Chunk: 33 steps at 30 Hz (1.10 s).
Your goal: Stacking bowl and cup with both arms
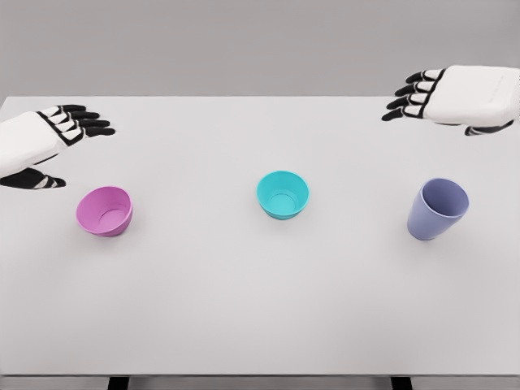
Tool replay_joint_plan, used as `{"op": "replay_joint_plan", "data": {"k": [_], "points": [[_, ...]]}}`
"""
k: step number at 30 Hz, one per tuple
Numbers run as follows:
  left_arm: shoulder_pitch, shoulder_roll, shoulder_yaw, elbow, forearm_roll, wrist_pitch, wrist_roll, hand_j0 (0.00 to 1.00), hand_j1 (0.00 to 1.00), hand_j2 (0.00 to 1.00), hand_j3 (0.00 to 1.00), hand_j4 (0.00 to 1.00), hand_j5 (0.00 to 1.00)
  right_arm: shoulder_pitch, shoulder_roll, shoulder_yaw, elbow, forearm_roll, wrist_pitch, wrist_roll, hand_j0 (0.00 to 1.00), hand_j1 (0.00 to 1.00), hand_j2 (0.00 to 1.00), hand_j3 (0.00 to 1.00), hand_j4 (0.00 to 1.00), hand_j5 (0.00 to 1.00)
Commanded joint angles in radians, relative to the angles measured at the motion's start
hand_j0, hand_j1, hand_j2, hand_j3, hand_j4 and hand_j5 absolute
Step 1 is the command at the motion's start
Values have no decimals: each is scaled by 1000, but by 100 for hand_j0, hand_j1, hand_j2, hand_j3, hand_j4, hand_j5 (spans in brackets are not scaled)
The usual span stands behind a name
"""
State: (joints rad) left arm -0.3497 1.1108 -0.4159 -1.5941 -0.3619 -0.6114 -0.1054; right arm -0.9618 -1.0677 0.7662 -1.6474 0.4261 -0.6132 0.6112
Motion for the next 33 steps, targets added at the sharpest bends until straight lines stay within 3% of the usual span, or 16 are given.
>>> {"op": "replay_joint_plan", "data": {"k": [1,6,8,10,13,15,16,18,20,21,24,26,27,28,30,33], "points": [[0,9,2,5,6,1,-2,100,100,100,100,100,100,-2,2,5,-20,0,2,0,100,100,100,100,100,100],[0,10,17,-1,-2,1,-7,100,100,100,100,100,100,-2,-8,-1,-25,-10,2,0,100,100,100,100,100,100],[-3,-2,20,0,12,1,-53,100,100,100,100,100,100,-2,-12,-4,-23,-10,2,0,100,100,100,100,100,100],[-17,-5,114,-23,34,1,-227,100,100,100,100,100,100,9,-18,-42,-19,-12,2,0,100,100,100,100,100,100],[-18,-8,147,-32,223,1,-506,100,100,100,100,100,100,34,-14,-76,-23,-12,2,0,100,100,100,100,100,100],[-8,7,131,-145,340,1,-506,100,100,100,100,100,100,60,-14,-105,-23,-13,2,0,100,100,100,100,100,100],[-8,6,126,-170,357,1,-506,100,100,100,100,100,100,84,-8,-123,-23,-13,2,0,100,100,100,100,100,100],[-17,-9,123,-175,363,1,-506,100,100,100,100,100,100,133,5,-140,-22,-20,2,0,100,100,100,100,100,100],[-18,-6,121,-176,377,115,-506,100,100,100,100,100,100,133,5,-136,-20,-21,2,0,100,100,100,100,100,100],[-18,-8,105,-176,374,208,-506,100,100,100,100,100,100,140,9,-134,-22,-20,2,0,100,100,100,100,100,100],[-51,-2,20,-176,319,252,-506,100,100,100,100,100,100,182,24,-136,-20,-20,2,0,100,100,100,100,100,100],[-150,3,-125,-167,320,256,-506,100,100,100,100,100,100,198,81,-140,-15,-20,2,0,100,100,100,100,100,100],[-208,3,-204,-162,322,278,-506,100,100,100,100,100,100,196,91,-142,-17,-20,2,0,100,100,100,100,100,100],[-307,3,-320,-162,334,312,-506,100,100,100,100,100,100,204,89,-142,-15,-20,2,0,100,100,100,100,100,100],[-405,7,-444,-164,379,315,-506,100,100,100,100,100,100,207,98,-143,-15,-20,2,0,100,100,100,100,100,100],[-488,9,-526,-161,452,326,-506,100,100,100,100,100,100,195,95,-145,-14,-20,2,0,100,100,100,100,100,100]]}}
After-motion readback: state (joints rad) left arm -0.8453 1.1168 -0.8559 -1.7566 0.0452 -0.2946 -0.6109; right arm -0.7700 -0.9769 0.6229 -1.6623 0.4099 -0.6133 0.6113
